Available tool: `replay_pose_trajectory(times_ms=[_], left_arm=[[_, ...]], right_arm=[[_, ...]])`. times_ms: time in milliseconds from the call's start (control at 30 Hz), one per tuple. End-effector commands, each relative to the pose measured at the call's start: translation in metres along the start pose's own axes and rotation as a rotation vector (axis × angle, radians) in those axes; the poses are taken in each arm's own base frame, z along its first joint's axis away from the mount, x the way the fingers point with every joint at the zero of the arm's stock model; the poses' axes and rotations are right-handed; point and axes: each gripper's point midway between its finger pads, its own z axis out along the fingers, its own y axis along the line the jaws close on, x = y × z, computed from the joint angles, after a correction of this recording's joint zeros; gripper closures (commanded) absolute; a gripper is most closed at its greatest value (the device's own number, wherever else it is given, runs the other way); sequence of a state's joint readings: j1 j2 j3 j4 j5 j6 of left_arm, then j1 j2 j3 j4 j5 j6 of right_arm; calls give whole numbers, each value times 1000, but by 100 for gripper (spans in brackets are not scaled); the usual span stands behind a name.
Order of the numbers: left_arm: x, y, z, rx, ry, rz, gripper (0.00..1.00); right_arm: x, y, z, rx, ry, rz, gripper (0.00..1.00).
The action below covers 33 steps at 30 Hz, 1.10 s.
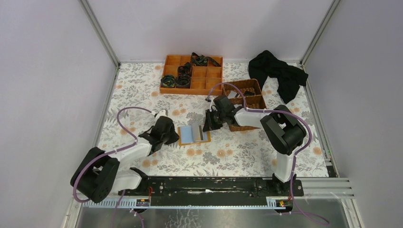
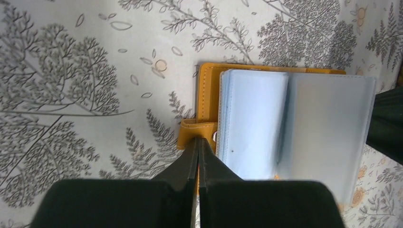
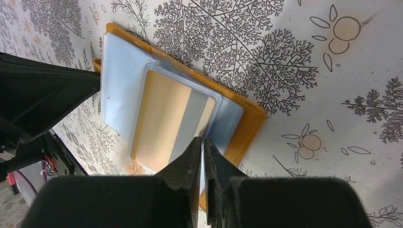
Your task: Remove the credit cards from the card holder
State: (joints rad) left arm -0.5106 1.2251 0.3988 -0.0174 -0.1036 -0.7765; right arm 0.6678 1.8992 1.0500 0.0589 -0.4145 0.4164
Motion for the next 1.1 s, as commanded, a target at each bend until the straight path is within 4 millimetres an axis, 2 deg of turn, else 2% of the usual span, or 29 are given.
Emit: replay_pose_trajectory(times_ms=[0,367,467,567,733,800,867,900,1000,1067], left_arm=[[15,12,10,-52,51,27,100],[19,3,16,-6,82,32,100],[12,-3,9,22,49,25,100],[-7,-12,-6,56,-28,22,100],[-39,-38,-35,169,-153,33,94],[-43,-51,-39,242,-171,45,84],[-40,-66,-39,317,-152,59,71],[-35,-76,-39,373,-119,70,69],[-18,-98,-36,506,-27,78,68],[-7,-113,-39,621,12,72,73]], right_arm=[[-7,16,0,-44,-3,-28,88],[-9,21,-1,-42,-4,-44,88],[-8,18,0,-31,-3,-43,88],[-6,16,1,-27,3,-40,88],[-4,14,2,-25,8,-36,88],[-4,14,3,-25,9,-36,88],[-4,14,3,-25,8,-37,88],[-4,14,3,-25,8,-37,88],[-3,13,4,-24,11,-36,88],[-3,13,4,-24,10,-36,88]])
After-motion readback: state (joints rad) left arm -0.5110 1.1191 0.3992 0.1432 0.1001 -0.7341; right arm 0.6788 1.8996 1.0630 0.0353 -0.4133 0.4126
